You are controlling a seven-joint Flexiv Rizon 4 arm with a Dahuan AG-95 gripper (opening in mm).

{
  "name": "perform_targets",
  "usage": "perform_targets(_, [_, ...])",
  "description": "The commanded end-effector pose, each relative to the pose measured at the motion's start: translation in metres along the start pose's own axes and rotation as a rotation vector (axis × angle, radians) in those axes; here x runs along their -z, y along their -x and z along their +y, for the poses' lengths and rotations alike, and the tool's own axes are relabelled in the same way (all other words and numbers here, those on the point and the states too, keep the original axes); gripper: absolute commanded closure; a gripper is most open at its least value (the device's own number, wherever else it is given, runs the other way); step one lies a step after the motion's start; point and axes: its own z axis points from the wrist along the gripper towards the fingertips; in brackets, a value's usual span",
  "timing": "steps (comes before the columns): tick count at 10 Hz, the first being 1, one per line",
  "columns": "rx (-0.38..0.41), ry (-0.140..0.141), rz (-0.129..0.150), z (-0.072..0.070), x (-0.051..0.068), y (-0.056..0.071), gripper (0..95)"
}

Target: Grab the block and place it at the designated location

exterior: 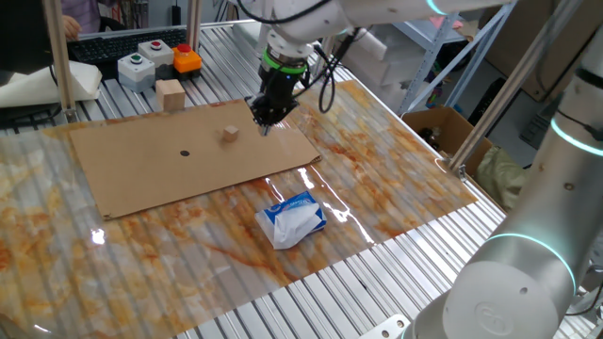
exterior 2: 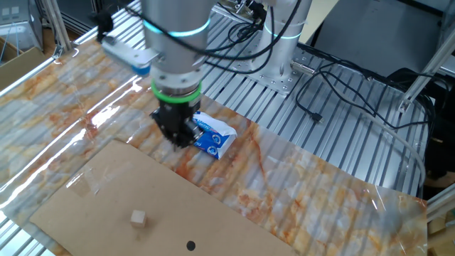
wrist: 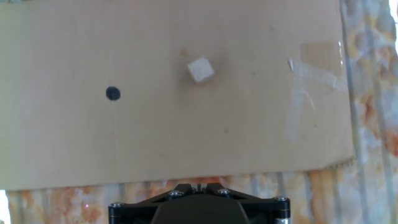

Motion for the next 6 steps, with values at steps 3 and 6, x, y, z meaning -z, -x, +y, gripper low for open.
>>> perform_targets(3, [0.043, 0.003, 0.004, -0.012, -0.011, 0.032, 95.0])
perform_targets(6, [0.057, 0.004, 0.0, -0.016, -0.012, 0.039, 95.0])
